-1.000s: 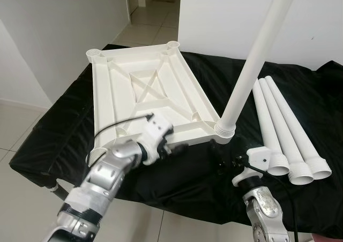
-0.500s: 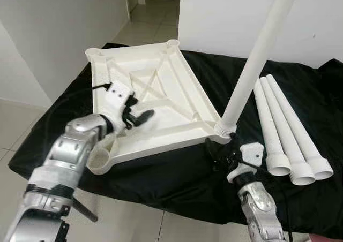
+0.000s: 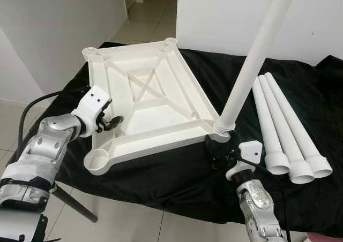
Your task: Building children table
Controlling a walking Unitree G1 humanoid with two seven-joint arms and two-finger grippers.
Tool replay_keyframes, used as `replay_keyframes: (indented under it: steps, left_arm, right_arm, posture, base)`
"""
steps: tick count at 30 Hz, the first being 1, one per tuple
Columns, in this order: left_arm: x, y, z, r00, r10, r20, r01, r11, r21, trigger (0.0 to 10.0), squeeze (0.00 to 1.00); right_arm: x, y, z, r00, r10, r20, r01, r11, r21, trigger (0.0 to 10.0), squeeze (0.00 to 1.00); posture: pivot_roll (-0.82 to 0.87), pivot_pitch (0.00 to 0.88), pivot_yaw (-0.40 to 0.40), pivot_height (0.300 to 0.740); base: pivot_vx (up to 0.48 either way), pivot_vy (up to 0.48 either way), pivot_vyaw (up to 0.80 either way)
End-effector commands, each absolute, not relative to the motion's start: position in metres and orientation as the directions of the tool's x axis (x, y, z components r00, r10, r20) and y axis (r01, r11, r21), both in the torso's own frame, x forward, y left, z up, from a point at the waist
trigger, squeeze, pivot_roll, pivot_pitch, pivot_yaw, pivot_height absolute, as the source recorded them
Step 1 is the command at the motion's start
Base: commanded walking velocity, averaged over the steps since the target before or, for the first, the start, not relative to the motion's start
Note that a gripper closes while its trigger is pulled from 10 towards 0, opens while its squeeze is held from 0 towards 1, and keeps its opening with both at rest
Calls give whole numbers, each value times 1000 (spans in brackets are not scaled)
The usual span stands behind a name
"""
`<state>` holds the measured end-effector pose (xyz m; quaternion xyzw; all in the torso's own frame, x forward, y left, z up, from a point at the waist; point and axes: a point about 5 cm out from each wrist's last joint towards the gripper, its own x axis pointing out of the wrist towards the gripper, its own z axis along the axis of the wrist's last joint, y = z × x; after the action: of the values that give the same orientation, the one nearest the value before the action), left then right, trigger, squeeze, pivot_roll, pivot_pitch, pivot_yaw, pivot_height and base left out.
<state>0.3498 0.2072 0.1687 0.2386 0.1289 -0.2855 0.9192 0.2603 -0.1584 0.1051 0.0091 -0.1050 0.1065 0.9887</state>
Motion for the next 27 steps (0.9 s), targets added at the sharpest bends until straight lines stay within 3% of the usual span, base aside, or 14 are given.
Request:
replay_keyframes:
  steps: [1, 10, 14, 21, 24, 27]
  left_arm:
    - [351, 214, 167, 829, -410, -380, 549, 722, 420, 10000, 0]
    - [343, 222, 154, 795, -412, -444, 598, 654, 464, 10000, 0]
    - [334, 215, 146, 733, -475, -488, 675, 600, 430, 10000, 0]
    - [318, 195, 129, 618, -573, -539, 784, 503, 363, 10000, 0]
    - [306, 172, 114, 530, -639, -557, 847, 432, 310, 10000, 0]
    - [301, 161, 106, 492, -663, -565, 870, 407, 280, 10000, 0]
  right_arm:
    - [262, -157, 104, 954, 216, 207, -219, 976, -8, 10000, 0]
    - [264, -158, 105, 952, 220, 211, -223, 975, -12, 10000, 0]
    - [266, -157, 105, 952, 222, 209, -226, 974, -9, 10000, 0]
    - [272, -155, 106, 955, 214, 207, -223, 974, 22, 10000, 0]
    - [283, -154, 109, 956, 211, 203, -221, 975, 29, 10000, 0]
    - [291, -155, 111, 958, 211, 193, -218, 976, 16, 10000, 0]
  posture:
    - [-10, 44, 17, 740]
    - [-10, 44, 12, 740]
    - [-8, 46, 6, 740]
    - [-10, 43, 5, 740]
    - [-14, 41, 6, 740]
    - [-17, 39, 8, 740]
  base:
    - [0, 0, 0]
    - [0, 0, 0]
    - [0, 0, 0]
    - [0, 0, 0]
    - [0, 0, 0]
    - [0, 0, 0]
